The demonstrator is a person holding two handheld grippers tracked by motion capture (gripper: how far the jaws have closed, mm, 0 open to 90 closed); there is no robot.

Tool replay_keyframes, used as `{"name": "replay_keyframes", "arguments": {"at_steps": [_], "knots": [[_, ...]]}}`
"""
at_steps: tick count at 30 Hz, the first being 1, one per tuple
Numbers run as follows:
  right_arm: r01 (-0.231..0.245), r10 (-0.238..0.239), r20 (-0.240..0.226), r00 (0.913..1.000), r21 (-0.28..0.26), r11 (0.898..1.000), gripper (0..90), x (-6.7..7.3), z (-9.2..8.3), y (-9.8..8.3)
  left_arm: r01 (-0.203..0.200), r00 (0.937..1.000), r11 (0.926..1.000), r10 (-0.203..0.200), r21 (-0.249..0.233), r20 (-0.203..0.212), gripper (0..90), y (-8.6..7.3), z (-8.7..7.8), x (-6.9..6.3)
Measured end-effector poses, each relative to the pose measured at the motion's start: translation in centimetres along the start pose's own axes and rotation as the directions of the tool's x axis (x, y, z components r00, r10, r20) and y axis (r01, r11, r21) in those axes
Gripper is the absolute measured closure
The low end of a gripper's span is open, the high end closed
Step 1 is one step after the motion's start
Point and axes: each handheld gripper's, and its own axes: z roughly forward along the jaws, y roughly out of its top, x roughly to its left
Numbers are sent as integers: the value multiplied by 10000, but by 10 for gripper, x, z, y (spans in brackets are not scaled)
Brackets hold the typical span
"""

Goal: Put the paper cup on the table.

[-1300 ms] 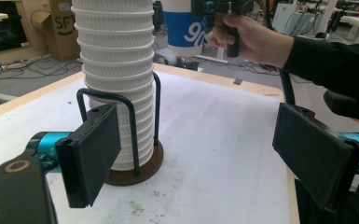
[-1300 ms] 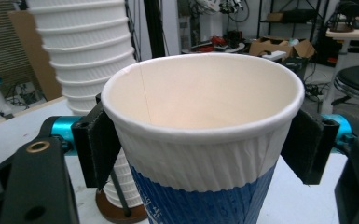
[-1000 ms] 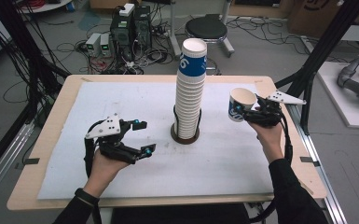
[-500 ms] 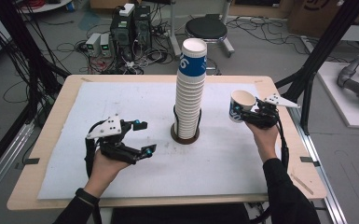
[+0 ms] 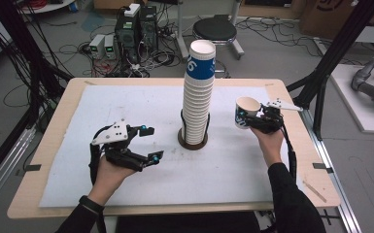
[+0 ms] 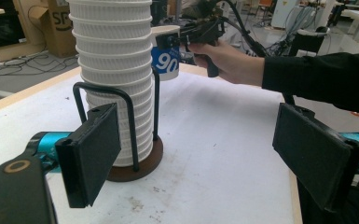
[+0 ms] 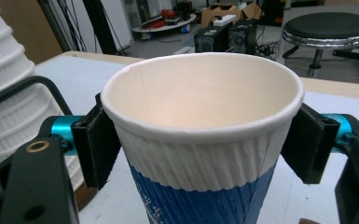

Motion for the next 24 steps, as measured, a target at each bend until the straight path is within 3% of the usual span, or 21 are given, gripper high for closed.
{"name": "replay_keyframes", "arguments": {"at_steps": [6,24], "knots": [[-226,224,174,9996,150,9996,229,-3,8,-5,-25,10000,10000,25,3,25,152,0,1,0],[-51,-19,998,9950,697,9976,230,-7,28,-18,-32,10000,10000,32,66,73,152,-1,3,-2]]}}
